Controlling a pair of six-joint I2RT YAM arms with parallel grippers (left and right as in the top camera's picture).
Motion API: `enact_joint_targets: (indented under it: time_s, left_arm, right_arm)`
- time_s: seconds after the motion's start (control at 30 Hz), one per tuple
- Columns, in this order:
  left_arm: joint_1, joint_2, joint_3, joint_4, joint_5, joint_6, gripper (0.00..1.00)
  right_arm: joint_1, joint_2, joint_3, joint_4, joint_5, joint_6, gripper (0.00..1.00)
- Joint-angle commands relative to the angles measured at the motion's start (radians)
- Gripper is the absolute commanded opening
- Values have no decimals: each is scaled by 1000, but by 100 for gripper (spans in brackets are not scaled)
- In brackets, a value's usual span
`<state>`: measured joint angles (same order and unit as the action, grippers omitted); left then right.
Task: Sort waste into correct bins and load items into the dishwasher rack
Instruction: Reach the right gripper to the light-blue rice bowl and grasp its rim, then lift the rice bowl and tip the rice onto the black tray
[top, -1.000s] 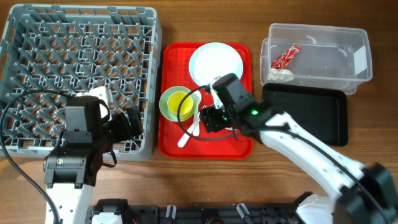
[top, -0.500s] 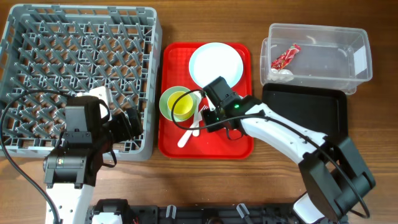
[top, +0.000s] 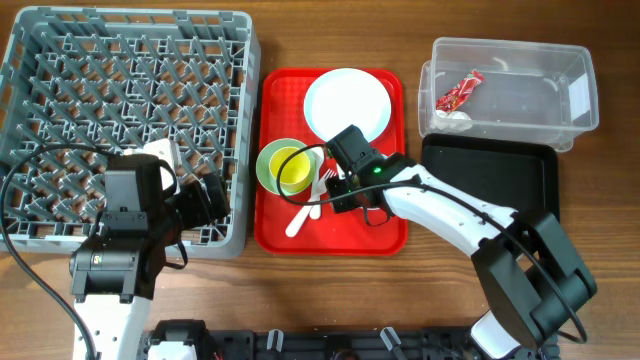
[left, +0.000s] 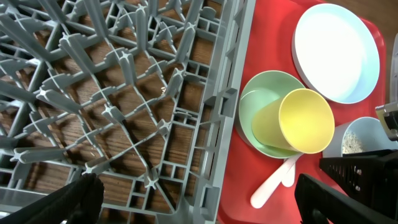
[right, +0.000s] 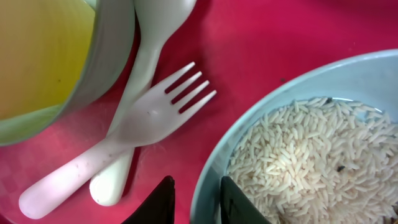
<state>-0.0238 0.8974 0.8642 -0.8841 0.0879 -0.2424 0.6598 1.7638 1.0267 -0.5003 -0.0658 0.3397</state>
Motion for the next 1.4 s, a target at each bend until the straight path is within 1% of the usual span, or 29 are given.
enact_joint_targets:
  time_s: [0.0,0.17,0.3,0.53,0.77,0.9,1.07,1.2,1.37]
  left_arm:
    - [6,-5,19,0,12,-5,100]
    - [6,-5,19,0,12,-5,100]
    - [6,-5,19,0,12,-5,100]
    - [6,-5,19,0,12,-5,100]
    - [6,-5,19,0,12,-4,100]
    - [6,-5,19,0,12,-5,100]
    - [6,-5,19,0,12,-5,100]
    - [6,-5,19,0,12,-5,100]
    - [6,-5,19,0,12,-4,100]
  right_arm:
    - [2,19,-8,-14,37,35,21]
    - [2,19,-8,-31,60,56,15]
    - [2,19,-8,-34,58,57,5]
    - [2,-29,39,-100,54,56,4]
    - [-30,-177,101,-145,9,52,4]
    - [-92,-269,113,-152,-73,29,4]
    - [-221,-331,113,-175,-201,26,4]
    - [-363,-331,110,-201,-364,17,5]
    - [-546,-311,90,-204,-612,-26,4]
